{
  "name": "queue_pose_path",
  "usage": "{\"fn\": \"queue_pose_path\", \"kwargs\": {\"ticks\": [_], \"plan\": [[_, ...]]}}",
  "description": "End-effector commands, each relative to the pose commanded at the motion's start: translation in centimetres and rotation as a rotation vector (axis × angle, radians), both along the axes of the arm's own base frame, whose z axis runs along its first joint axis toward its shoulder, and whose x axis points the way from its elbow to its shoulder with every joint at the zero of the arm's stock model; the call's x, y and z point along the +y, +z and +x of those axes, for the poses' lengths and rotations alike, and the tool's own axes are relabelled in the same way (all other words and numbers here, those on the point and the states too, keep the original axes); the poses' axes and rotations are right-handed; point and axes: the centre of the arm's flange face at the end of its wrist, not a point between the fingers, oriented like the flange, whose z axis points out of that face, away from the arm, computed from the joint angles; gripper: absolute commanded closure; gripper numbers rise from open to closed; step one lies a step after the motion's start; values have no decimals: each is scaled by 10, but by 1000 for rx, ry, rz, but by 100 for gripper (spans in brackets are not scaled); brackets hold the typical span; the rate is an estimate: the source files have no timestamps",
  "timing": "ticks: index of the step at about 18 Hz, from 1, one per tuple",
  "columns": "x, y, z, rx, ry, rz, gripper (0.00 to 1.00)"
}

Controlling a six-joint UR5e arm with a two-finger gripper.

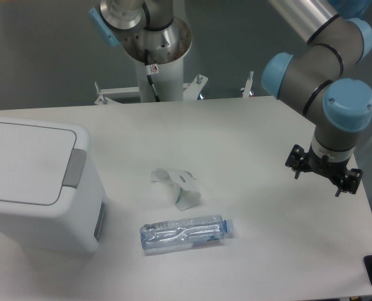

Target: Open the trash can

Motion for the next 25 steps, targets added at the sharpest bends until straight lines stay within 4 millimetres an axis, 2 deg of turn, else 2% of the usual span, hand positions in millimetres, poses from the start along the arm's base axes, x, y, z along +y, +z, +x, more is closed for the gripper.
{"fn": "queue_pose_path", "kwargs": {"ticks": [8, 15, 19, 23, 25], "plan": [[0, 4, 2, -2, 5, 8, 0], [18, 11, 17, -44, 153, 107, 0], [40, 27, 64, -58, 267, 146, 0], [53, 52, 87, -124, 361, 275, 0], [60, 62, 109, -144, 356, 302, 0]]}}
